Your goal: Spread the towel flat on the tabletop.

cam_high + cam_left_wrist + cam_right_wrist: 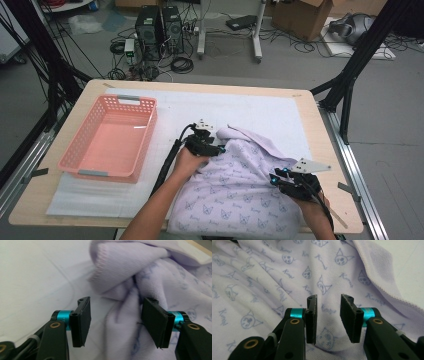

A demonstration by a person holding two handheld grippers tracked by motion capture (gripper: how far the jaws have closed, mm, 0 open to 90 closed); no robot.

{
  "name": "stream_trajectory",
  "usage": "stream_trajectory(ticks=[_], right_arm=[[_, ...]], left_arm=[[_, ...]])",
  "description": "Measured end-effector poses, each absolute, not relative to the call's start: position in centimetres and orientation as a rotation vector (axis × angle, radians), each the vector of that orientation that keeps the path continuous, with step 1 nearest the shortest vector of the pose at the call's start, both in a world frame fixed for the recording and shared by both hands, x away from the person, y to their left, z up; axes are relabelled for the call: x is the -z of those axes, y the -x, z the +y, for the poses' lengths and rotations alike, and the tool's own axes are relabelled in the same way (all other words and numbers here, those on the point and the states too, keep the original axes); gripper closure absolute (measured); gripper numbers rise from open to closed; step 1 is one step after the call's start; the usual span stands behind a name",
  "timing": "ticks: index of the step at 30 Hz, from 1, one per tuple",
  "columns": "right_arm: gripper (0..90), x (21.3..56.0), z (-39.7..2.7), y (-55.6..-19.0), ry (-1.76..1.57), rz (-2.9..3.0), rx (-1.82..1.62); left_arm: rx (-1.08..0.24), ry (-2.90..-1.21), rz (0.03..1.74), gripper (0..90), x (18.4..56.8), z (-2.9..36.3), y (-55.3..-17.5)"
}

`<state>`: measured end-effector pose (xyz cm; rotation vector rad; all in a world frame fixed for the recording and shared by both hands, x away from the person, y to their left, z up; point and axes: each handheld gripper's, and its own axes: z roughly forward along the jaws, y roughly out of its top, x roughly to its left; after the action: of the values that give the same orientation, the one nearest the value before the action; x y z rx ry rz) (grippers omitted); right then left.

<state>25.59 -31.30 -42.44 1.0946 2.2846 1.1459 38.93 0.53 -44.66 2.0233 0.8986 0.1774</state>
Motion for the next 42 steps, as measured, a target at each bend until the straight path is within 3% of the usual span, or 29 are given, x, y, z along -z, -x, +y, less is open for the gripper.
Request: stream_trajectory(ticks=[4, 6, 8, 10, 12, 18, 24, 31, 35, 42], right_arm=[[66.5, 42.5, -31.4, -25.7, -1.103, 2.284, -1.141], [66.4, 42.5, -31.3, -25.7, -1.101, 2.282, -1.143], [66.4, 42.4, -31.3, -25.7, -1.102, 2.28, -1.144], [66.2, 42.4, -31.3, -25.7, -1.1, 2.279, -1.143], [66.2, 42.4, -31.3, -25.6, -1.101, 2.277, -1.142], [65.3, 42.4, -31.6, -25.6, -1.114, 2.268, -1.141], [57.3, 42.5, -30.9, -26.1, -1.14, 2.254, -1.133], [55.0, 42.4, -28.7, -28.8, -1.133, 2.242, -1.072], [56.8, 42.2, -26.3, -31.6, -1.079, 2.269, -1.012], [68.7, 43.4, -22.0, -36.0, -1.028, 2.362, -0.923]], left_arm=[[-0.275, -2.107, 0.844, 37.3, 44.8, -0.9, -38.2], [-0.298, -2.117, 0.834, 40.6, 44.8, -1.2, -38.0], [-0.331, -2.139, 0.804, 53.1, 44.7, -1.3, -37.7], [-0.3, -2.148, 0.771, 79.8, 44.6, -1.2, -37.5], [-0.307, -2.146, 0.791, 82.5, 44.5, -1.1, -37.4], [-0.335, -2.094, 0.876, 82.6, 43.4, 1.8, -37.2], [-0.344, -2.009, 0.966, 81.5, 42.3, 5.6, -37.3], [-0.388, -1.999, 1.016, 80.7, 42.6, 8.1, -36.6], [-0.384, -1.994, 1.016, 80.7, 42.8, 8.1, -36.5], [-0.37, -1.974, 1.008, 80.6, 42.9, 8.1, -36.6]])
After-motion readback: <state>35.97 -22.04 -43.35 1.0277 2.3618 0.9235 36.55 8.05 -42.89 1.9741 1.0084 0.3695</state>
